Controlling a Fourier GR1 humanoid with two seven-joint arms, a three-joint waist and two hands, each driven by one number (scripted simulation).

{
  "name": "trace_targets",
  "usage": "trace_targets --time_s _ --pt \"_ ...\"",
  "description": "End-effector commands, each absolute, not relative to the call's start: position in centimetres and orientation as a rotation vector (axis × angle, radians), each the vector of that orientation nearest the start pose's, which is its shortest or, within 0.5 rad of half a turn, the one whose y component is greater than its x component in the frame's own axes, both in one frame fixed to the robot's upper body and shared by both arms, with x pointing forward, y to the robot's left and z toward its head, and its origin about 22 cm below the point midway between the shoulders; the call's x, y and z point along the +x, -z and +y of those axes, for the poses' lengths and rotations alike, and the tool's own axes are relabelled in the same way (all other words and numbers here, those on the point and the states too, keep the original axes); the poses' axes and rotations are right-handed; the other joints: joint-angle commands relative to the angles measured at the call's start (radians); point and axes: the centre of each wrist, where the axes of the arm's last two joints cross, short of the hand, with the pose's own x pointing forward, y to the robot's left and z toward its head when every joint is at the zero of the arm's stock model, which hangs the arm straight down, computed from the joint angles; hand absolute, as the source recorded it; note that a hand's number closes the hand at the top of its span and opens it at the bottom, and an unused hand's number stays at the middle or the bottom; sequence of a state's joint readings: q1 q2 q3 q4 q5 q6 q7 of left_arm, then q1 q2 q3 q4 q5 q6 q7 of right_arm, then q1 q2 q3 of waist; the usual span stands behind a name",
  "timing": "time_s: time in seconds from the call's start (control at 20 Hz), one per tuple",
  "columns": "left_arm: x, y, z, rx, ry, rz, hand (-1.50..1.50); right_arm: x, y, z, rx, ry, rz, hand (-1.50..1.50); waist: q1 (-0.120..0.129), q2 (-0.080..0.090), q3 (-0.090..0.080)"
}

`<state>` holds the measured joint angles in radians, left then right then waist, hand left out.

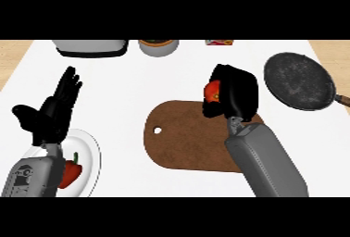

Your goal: Pick the tomato from the cutting board and place it in the pan

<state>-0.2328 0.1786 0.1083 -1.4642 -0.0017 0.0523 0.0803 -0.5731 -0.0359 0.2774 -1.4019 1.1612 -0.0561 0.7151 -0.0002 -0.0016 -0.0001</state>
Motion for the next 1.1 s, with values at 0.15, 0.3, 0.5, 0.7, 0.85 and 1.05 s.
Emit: trace_targets --time_s 0.15,0.3,0.5,0.7,0.85,1.05 --pt "29.4 -5.1 28.0 0.217 0.063 -1.636 0.0 36.1 -13.6 -15.8 -1.047 -0.387 -1.467 1.5 0.01 0.005 0.001" --pt "30.7 -5.0 27.1 0.214 0.048 -1.623 0.0 37.4 -13.8 -20.5 -1.091 -0.317 -1.47 1.5 0.002 0.006 0.001" --pt "29.1 -5.1 27.7 0.189 0.054 -1.605 0.0 38.4 -12.1 -28.5 -1.173 -0.321 -1.412 1.5 0.015 0.008 0.001" --pt "30.0 -5.0 26.5 0.182 0.061 -1.633 0.0 40.0 -12.2 -33.4 -1.249 -0.311 -1.384 1.5 0.022 0.011 0.001" --pt "29.6 -6.3 27.4 0.177 0.068 -1.643 0.0 39.1 -8.9 -36.5 -1.38 -0.365 -1.309 1.5 0.038 0.016 0.002" --pt "30.4 -5.1 25.7 0.168 0.08 -1.654 0.0 39.7 -10.1 -40.2 -1.437 -0.341 -1.266 1.5 0.049 0.025 0.003"
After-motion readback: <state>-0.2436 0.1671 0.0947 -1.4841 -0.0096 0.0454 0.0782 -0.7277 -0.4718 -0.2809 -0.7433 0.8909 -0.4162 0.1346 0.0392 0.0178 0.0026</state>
